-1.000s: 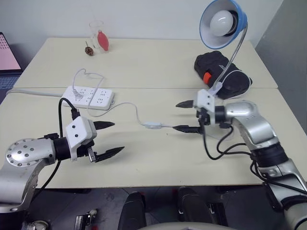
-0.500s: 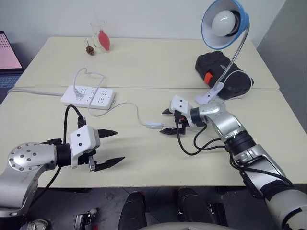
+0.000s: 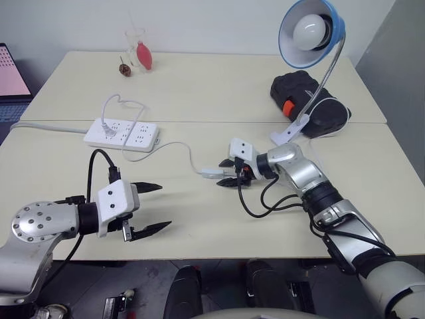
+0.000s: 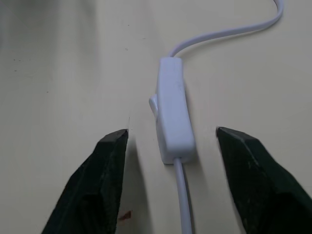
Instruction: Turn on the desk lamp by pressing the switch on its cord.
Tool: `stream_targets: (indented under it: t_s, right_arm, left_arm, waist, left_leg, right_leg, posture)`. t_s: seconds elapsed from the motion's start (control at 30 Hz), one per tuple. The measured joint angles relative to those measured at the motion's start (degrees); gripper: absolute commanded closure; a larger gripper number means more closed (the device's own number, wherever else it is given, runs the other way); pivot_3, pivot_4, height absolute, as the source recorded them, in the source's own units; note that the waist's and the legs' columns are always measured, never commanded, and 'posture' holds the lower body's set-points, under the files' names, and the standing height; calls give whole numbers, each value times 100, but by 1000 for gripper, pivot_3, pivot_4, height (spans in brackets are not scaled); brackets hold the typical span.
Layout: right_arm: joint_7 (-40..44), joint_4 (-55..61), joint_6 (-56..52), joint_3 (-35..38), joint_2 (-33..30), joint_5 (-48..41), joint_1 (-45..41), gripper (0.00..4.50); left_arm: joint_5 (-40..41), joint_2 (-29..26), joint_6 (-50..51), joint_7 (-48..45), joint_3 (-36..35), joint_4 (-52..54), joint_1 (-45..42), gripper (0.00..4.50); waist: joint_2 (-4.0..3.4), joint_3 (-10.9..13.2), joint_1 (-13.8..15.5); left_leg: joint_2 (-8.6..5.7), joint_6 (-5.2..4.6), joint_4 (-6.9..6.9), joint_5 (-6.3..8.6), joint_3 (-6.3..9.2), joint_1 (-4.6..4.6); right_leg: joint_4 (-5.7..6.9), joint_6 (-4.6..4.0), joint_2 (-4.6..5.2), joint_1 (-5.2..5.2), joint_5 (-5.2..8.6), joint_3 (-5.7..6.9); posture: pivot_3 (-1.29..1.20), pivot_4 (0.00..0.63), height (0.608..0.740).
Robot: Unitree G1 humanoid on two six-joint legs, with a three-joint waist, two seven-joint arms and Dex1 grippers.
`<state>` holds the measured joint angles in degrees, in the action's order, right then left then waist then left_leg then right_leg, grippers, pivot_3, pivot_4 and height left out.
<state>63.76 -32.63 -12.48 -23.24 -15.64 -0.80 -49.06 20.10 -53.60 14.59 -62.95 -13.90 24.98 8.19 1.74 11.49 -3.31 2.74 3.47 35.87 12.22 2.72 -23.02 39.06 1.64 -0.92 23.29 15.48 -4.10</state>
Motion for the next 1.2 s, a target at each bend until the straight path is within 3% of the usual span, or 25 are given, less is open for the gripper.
stream_targets:
  t_s: [0.23,0.43,0.8,1.2]
  right_arm:
    - [106,-12,146,-1,-25,81,-6,4162]
    - [348,373,152,2,-242,135,32,4159]
    - [994,2604,-1171,98,-893,-512,339,4159]
    - [941,3017,-1438,69,-929,-585,358,4159]
  left_arm:
    - [15,79,0,93,37,-112,-219,0]
    - [40,161,103,113,186,-143,-538,0]
    - [256,582,551,147,1053,-352,-1875,0]
    - [128,967,643,125,1747,-861,-2565,0]
  waist:
    - [0,0,0]
    - [-1,0,8]
    - [-2,1,4]
    - [-1,1,4]
  left_leg:
    - [0,0,0,0,0,0]
    - [-1,0,0,0,2,-1]
    - [-2,0,3,0,8,-2]
    - [-4,0,4,0,10,-5]
  right_leg:
    - [0,0,0,0,0,0]
    - [0,1,0,0,0,2]
    - [0,3,-2,-3,-1,4]
    - [-1,3,-3,-3,-1,5]
  posture:
    - [0,150,740]
    - [0,150,740]
    - [0,150,740]
    - [0,150,740]
